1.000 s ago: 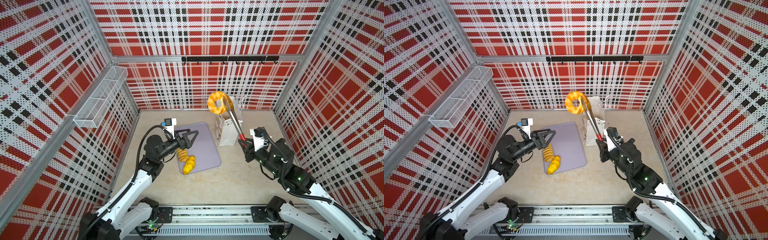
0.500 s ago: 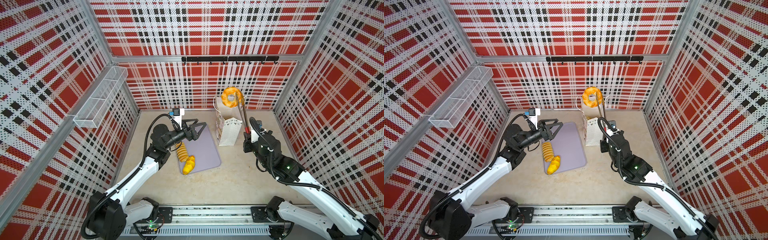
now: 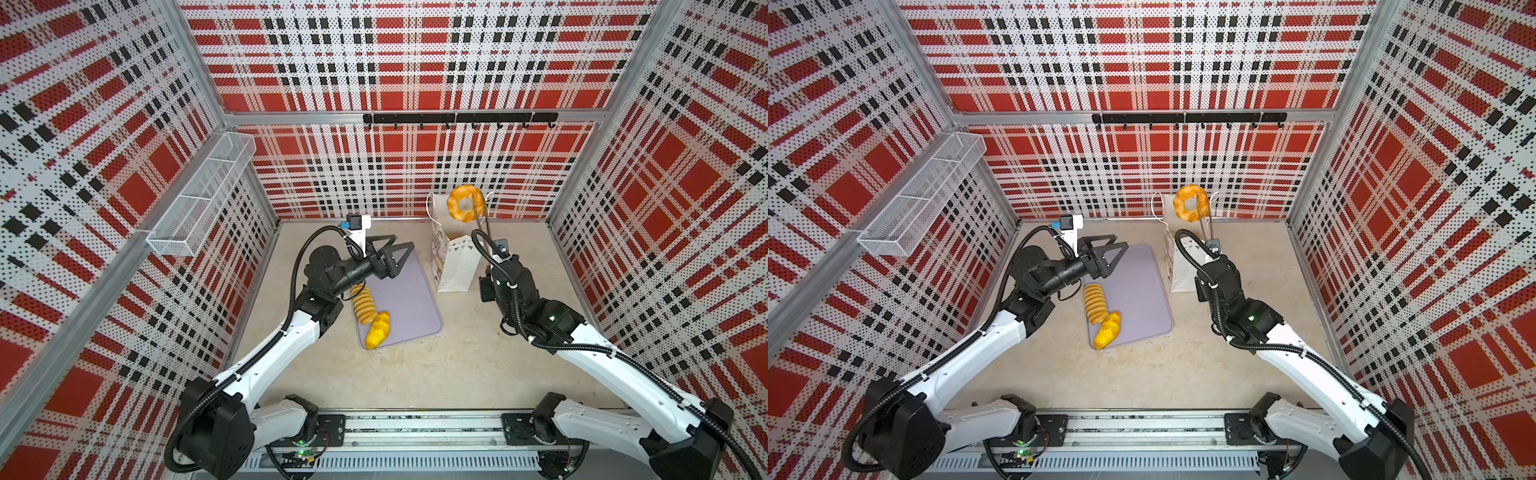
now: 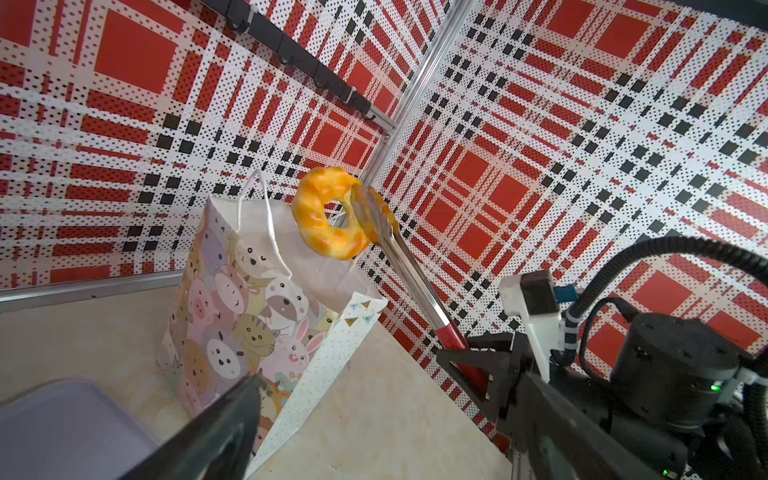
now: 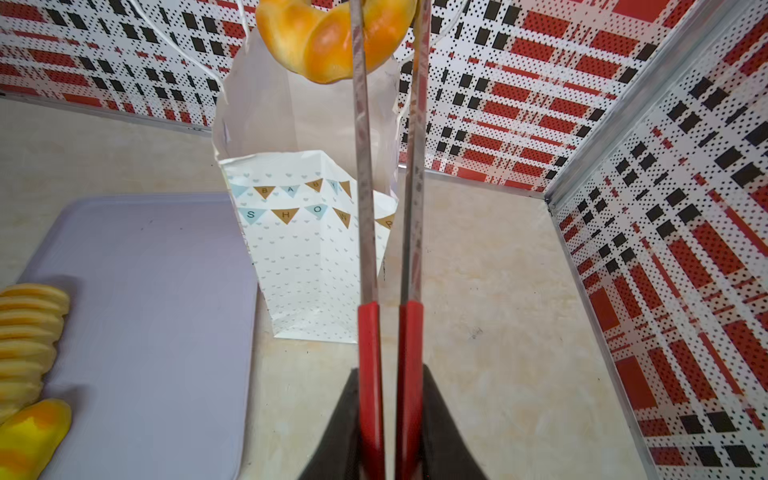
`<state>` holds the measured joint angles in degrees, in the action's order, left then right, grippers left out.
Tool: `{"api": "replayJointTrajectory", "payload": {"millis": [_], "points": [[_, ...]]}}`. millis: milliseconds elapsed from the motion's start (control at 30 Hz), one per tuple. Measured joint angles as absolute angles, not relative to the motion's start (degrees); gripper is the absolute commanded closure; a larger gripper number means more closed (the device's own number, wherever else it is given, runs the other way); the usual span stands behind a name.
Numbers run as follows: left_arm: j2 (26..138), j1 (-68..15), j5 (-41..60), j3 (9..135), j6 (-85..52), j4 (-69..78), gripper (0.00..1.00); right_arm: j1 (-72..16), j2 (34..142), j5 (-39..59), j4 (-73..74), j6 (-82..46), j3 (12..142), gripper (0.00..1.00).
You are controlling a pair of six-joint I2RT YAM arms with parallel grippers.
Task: Place the fake bread into the paper bag
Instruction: 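Lower the ring donut into the paper bag and open the tongs, then move the empty tongs back toward the tray near the yellow bread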
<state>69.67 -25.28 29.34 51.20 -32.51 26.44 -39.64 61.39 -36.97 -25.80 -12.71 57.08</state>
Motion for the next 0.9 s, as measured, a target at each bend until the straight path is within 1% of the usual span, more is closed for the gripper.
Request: {"api": "replayJointTrajectory", "payload": {"millis": [33, 200, 400, 533, 700, 900], "points": [[69.97, -25.28, 29.34, 51.33, -32.51, 26.39, 0.02, -39.64, 61.76, -37.23, -25.93, -12.71, 57.12, 0.72], [71.88, -25.52, 28.84, 52.36, -32.53, 26.13, 0.02, -39.64, 62.92, -37.28, -25.76, -12.03, 56.71, 0.69], [72.25, -25.54, 27.77, 52.36, -32.77, 26.06, 0.02, -39.64, 62.41, -35.75, -25.21, -11.49, 56.03, 0.7], [71.61, -25.54, 27.2, 51.55, -32.73, 25.45, 0.02, -39.64, 59.75, -32.91, -24.08, -10.76, 54.74, 0.73], [66.11, -25.54, 23.38, 47.2, -31.55, 20.4, 0.02, -39.64, 54.87, -27.51, -22.04, -9.56, 53.63, 0.73], [57.58, -25.58, 18.11, 40.77, -32.45, 16.16, 0.02, -39.64, 48.07, -17.54, -18.98, -10.74, 49.12, 0.73]]}}
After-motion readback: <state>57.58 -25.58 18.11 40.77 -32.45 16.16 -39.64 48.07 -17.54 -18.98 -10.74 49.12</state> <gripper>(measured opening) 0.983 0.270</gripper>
